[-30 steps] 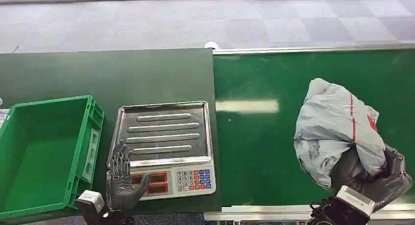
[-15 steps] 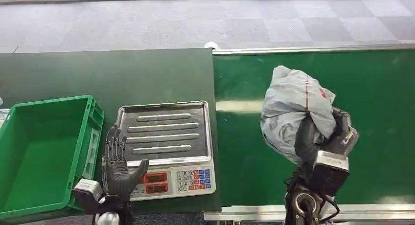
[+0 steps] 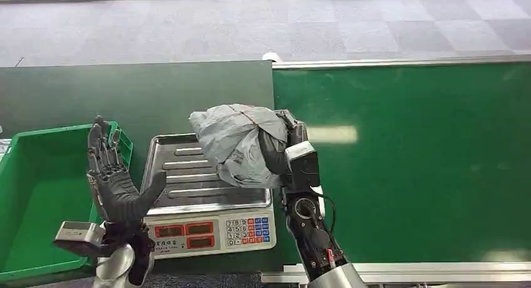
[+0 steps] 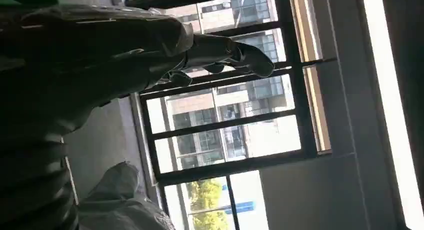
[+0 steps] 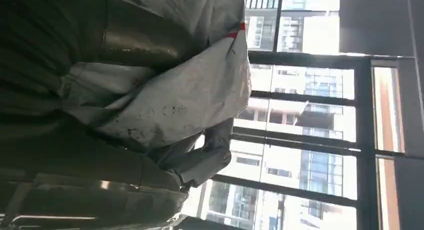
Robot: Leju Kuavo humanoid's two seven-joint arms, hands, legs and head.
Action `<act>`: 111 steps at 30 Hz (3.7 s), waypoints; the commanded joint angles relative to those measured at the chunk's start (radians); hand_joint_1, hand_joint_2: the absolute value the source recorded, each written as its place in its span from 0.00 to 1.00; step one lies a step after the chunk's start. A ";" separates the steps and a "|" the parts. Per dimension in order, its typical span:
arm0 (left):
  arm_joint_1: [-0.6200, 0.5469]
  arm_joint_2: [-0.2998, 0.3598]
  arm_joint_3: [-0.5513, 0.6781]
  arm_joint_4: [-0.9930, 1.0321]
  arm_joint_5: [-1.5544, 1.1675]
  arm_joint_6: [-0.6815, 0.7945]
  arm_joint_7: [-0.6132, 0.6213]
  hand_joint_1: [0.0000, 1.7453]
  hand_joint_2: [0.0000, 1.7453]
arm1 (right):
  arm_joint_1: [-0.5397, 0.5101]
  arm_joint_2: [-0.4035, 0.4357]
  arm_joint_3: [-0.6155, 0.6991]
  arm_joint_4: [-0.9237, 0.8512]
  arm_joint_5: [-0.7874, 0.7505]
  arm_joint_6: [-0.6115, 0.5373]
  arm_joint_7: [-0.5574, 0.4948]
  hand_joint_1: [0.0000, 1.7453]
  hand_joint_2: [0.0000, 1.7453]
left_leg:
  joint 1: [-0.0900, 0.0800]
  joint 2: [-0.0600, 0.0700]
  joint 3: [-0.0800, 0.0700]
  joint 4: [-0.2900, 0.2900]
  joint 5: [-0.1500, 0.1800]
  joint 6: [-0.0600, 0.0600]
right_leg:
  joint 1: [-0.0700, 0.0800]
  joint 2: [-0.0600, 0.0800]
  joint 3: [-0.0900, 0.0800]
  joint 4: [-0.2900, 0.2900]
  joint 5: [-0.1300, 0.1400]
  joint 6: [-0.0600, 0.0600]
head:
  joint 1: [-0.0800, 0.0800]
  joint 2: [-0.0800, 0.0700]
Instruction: Moved the parcel from conveyor to table for the left to box.
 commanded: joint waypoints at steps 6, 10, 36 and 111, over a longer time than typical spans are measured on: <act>0.082 -0.007 0.214 -0.294 0.051 0.001 -0.002 0.00 1.00 | -0.180 0.010 0.493 0.234 -0.292 0.020 0.025 1.00 1.00 | 0.000 0.005 0.001 0.000 -0.001 0.000 | 0.000 0.006 0.000 0.000 0.001 0.000 | 0.000 0.000; 0.075 -0.018 0.258 -0.287 0.063 -0.027 -0.002 0.00 1.00 | -0.204 0.010 0.540 0.285 -0.356 0.026 0.053 1.00 1.00 | 0.000 0.004 0.002 -0.001 0.000 0.000 | 0.000 0.005 0.000 -0.001 0.001 0.000 | 0.000 0.000; -0.042 -0.037 0.199 -0.098 0.023 -0.049 -0.002 0.00 1.00 | -0.219 -0.005 0.360 0.462 -0.487 -0.230 0.022 0.00 1.00 | 0.000 -0.002 0.003 -0.001 0.001 0.001 | 0.000 -0.002 0.003 -0.002 0.001 0.000 | 0.000 0.000; -0.195 -0.057 0.032 0.491 -0.559 0.155 0.181 0.00 1.00 | 0.437 -0.058 -0.278 -0.820 0.117 -0.425 -0.006 0.00 1.00 | 0.000 0.000 0.004 -0.001 0.000 0.001 | -0.001 0.000 0.003 -0.003 0.001 0.000 | 0.000 0.000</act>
